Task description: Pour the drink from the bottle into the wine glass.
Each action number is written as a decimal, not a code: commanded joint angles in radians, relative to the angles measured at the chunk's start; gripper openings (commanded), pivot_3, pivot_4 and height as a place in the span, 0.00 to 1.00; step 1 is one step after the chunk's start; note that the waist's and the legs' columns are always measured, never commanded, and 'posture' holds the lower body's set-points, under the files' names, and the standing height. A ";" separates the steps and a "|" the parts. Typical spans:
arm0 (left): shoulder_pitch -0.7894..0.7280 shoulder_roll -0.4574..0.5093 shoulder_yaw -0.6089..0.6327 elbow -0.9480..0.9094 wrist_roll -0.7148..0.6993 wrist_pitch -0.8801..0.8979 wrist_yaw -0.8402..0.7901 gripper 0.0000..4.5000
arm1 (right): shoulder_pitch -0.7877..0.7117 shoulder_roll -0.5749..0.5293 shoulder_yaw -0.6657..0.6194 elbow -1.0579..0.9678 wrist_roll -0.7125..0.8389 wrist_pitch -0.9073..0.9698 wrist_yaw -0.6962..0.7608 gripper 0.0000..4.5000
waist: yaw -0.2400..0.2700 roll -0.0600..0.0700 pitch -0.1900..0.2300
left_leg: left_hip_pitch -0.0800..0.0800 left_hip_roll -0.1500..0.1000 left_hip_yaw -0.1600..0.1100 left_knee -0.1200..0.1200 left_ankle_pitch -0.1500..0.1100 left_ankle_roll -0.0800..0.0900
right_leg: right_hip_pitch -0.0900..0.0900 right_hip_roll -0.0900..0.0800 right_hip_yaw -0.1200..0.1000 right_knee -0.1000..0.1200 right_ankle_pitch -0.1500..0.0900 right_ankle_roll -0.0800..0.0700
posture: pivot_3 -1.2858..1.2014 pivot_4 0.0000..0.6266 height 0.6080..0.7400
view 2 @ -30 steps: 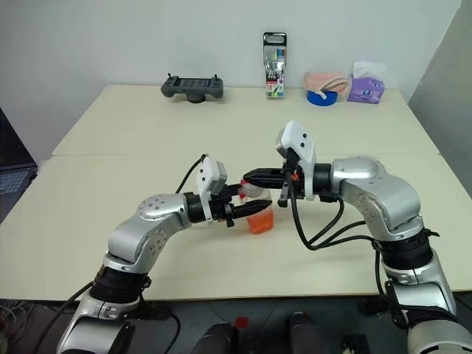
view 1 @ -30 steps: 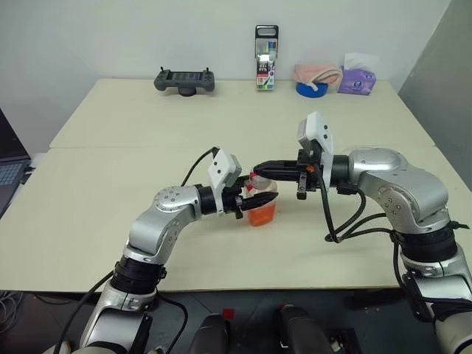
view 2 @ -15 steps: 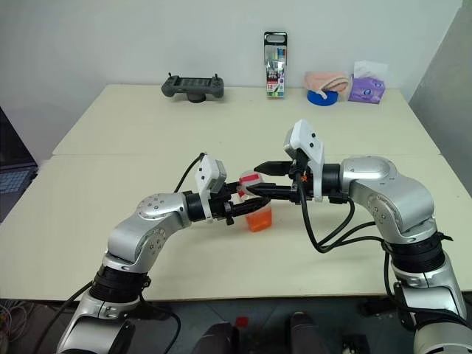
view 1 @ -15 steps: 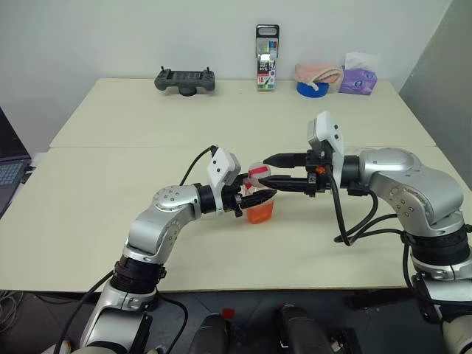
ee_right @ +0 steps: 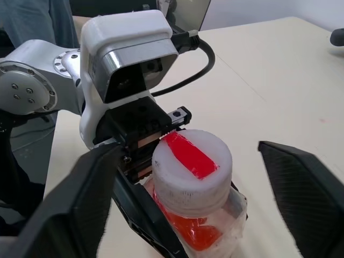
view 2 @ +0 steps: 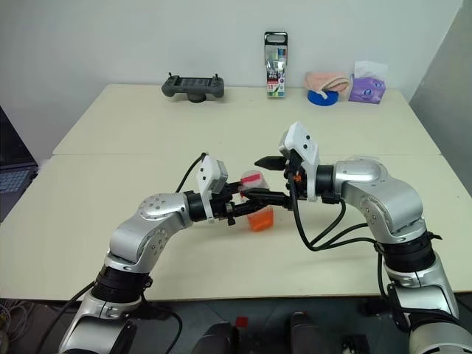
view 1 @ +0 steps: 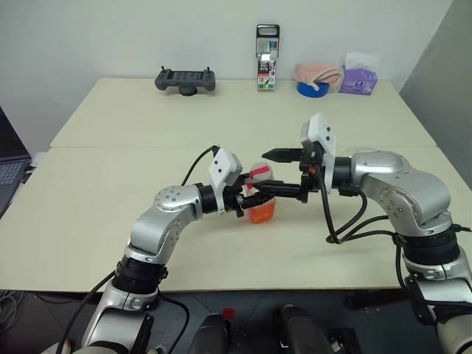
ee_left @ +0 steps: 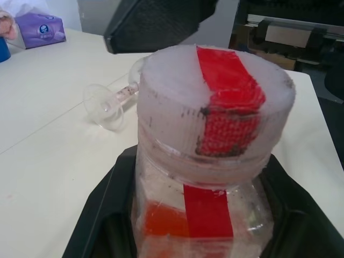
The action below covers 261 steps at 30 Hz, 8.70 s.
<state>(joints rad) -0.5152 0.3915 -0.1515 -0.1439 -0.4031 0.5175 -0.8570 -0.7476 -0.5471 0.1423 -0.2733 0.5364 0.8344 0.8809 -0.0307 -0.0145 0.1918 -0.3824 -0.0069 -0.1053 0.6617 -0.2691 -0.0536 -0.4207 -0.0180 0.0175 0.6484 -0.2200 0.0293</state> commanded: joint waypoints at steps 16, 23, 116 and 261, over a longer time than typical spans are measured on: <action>-0.016 0.004 0.023 -0.022 0.008 -0.031 0.007 0.47 | -0.023 0.030 -0.009 0.003 0.012 -0.009 0.002 0.47 | 0.000 0.000 0.000 | 0.000 0.000 0.000 0.000 0.000 0.000 | 0.000 0.000 0.000 0.000 0.000 0.000 | 0.52 0.24 1.00; -0.016 0.005 0.025 -0.023 0.006 -0.032 0.013 0.47 | -0.045 0.010 -0.010 0.025 0.004 -0.028 0.039 0.38 | 0.000 0.000 0.000 | 0.000 0.000 0.000 0.000 0.000 0.000 | 0.000 0.000 0.000 0.000 0.000 0.000 | 0.52 0.24 1.00; -0.081 -0.033 0.419 0.567 0.121 -0.357 0.509 1.00 | 0.106 0.277 0.050 0.020 -0.192 -0.193 -0.287 1.00 | 0.000 -0.005 -0.003 | 0.001 0.000 -0.001 0.000 0.001 -0.002 | 0.000 0.000 -0.001 0.001 0.006 -0.004 | 0.52 0.24 1.00; 0.643 0.094 0.337 -0.336 -0.155 -0.009 0.292 1.00 | 0.202 0.479 0.066 0.801 -0.528 -0.830 -0.336 0.79 | -0.026 -0.010 -0.010 | 0.019 0.004 0.026 -0.016 0.000 0.000 | 0.001 0.005 0.026 -0.002 0.002 0.001 | 0.52 0.24 1.00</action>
<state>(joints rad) 0.1409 0.4795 0.1656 -0.4727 -0.5512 0.5216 -0.5600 -0.5574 -0.0568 0.1997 0.5382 0.0202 -0.0121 0.5288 -0.0564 -0.0242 0.1818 -0.3630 -0.0028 -0.0790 0.6461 -0.2694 -0.0532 -0.4195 -0.0131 0.0437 0.6464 -0.2183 0.0301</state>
